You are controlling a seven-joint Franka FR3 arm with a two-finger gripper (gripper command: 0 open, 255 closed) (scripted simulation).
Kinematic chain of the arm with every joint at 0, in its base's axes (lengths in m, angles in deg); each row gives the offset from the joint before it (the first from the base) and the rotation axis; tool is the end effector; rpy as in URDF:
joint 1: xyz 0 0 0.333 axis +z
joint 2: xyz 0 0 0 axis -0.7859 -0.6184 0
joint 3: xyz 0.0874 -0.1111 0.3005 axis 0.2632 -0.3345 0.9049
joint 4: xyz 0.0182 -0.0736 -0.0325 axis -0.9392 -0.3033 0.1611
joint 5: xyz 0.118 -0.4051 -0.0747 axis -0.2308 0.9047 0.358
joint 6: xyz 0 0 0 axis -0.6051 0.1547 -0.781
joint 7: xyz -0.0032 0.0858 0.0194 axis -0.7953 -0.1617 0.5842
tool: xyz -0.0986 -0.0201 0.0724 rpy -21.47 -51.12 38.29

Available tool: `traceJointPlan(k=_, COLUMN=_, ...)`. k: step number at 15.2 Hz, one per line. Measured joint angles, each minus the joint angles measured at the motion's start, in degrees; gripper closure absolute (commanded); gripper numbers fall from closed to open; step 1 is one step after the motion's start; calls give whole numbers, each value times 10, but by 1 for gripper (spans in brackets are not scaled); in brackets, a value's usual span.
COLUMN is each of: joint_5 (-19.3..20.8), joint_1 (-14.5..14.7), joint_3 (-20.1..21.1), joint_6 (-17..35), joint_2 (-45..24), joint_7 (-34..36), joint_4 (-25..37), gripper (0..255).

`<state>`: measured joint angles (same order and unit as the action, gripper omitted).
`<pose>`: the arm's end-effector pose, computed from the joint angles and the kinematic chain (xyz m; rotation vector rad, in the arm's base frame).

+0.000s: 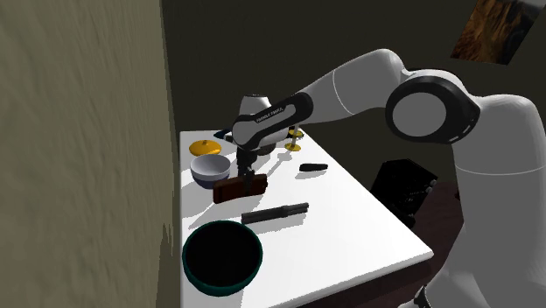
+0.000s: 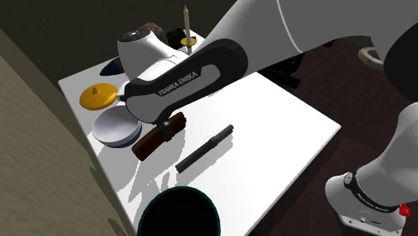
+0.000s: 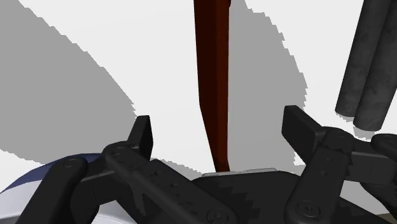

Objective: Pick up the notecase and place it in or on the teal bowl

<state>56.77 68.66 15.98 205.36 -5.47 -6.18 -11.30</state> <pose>0.6904 0.1422 0.2494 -2.5312 -1.7428 -0.0590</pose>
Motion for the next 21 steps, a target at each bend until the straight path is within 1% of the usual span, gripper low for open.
traceJointPlan(k=1, joint_5=0, joint_1=0, joint_3=0, joint_6=0, joint_2=0, joint_7=0, joint_4=0, gripper=255)
traceJointPlan(k=11, joint_5=0, joint_1=0, joint_3=0, joint_6=0, joint_2=0, joint_7=0, joint_4=0, gripper=255)
traceJointPlan(k=21, joint_5=8, joint_1=3, joint_3=-4, joint_6=-51, joint_2=37, joint_7=9, joint_4=15, gripper=255)
